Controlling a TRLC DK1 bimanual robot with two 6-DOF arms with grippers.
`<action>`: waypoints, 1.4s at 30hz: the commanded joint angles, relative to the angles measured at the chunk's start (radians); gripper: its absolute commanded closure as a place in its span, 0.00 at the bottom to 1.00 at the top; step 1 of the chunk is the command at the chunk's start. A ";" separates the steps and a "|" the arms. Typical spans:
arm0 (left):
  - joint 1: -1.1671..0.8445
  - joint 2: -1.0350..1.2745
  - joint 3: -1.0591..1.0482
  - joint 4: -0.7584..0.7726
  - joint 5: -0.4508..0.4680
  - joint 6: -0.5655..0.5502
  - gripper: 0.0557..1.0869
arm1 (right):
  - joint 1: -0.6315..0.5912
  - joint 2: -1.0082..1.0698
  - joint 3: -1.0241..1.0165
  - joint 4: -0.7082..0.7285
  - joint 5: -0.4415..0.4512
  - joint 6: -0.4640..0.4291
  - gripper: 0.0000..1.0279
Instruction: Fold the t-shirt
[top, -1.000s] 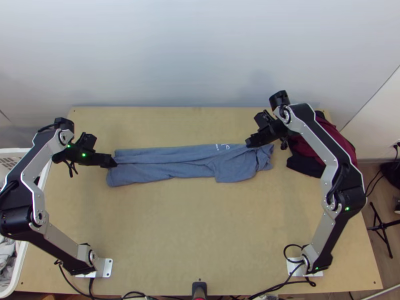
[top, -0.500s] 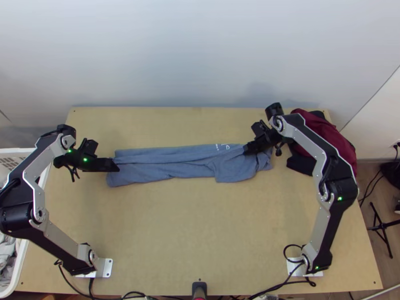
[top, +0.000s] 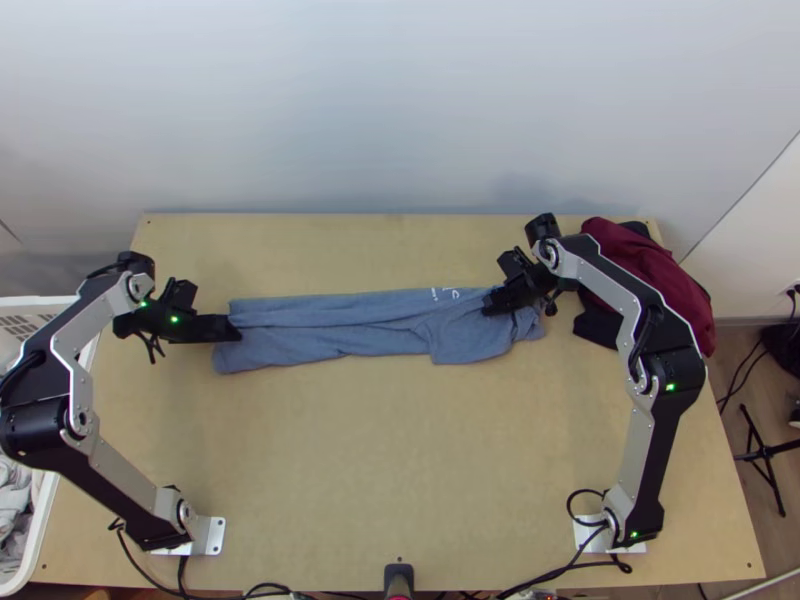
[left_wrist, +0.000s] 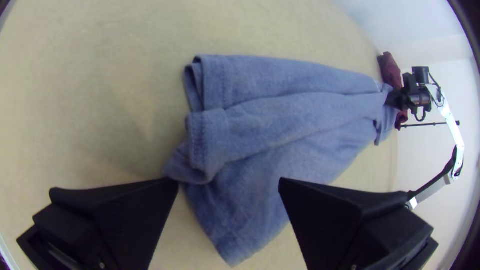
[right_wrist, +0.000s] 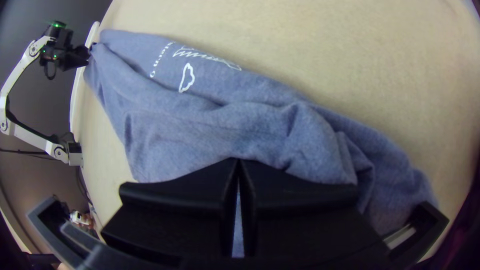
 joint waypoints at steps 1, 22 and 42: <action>-0.039 0.029 0.006 0.029 0.010 -0.048 0.05 | -0.007 0.012 0.004 0.006 0.006 -0.011 0.97; -0.165 0.098 0.047 0.065 0.021 -0.174 0.14 | -0.007 0.032 0.006 0.009 0.006 -0.025 0.97; -0.181 0.079 0.065 0.109 0.132 -0.278 0.96 | -0.005 0.045 -0.006 0.030 0.021 -0.023 0.97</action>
